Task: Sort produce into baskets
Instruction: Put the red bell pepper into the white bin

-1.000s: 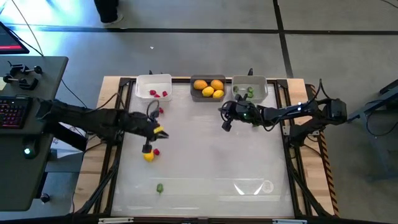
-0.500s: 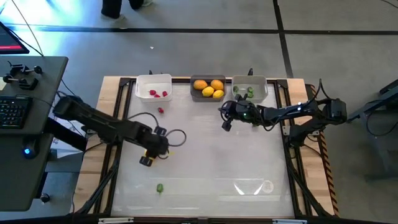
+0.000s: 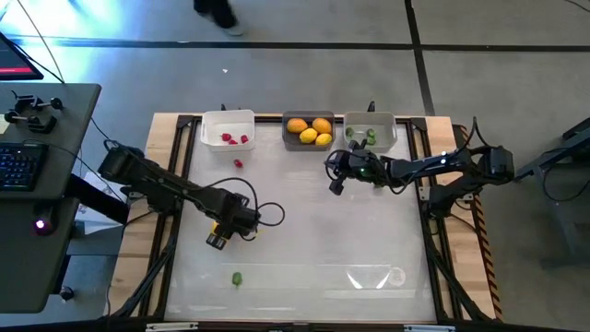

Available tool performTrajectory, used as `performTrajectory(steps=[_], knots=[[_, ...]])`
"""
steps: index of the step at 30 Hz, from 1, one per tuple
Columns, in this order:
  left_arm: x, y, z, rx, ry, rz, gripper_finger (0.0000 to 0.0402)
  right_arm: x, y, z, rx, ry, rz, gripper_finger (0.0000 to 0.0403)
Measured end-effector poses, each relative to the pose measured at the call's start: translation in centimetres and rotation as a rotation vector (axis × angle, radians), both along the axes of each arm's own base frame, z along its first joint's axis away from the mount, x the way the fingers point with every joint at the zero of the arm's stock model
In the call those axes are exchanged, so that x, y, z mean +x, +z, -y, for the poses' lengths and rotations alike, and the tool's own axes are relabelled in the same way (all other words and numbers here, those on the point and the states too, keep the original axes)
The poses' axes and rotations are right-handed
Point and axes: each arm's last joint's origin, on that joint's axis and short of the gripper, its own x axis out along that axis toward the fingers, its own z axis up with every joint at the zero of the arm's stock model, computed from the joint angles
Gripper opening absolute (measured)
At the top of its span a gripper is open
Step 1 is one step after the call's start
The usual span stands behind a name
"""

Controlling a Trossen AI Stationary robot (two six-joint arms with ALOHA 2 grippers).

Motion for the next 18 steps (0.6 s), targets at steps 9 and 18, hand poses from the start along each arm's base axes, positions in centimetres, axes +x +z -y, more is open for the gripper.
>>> performTrajectory(steps=[9,18], knots=[[0.1,-1.2,-0.1,0.071,-0.003,-0.059,0.0161,0.0,0.0,0.0,0.000,0.000,0.000,0.0000],[0.4,-1.7,-0.4,0.097,-0.012,-0.063,0.0116,0.0,0.0,0.0,0.000,0.000,0.000,0.0000]])
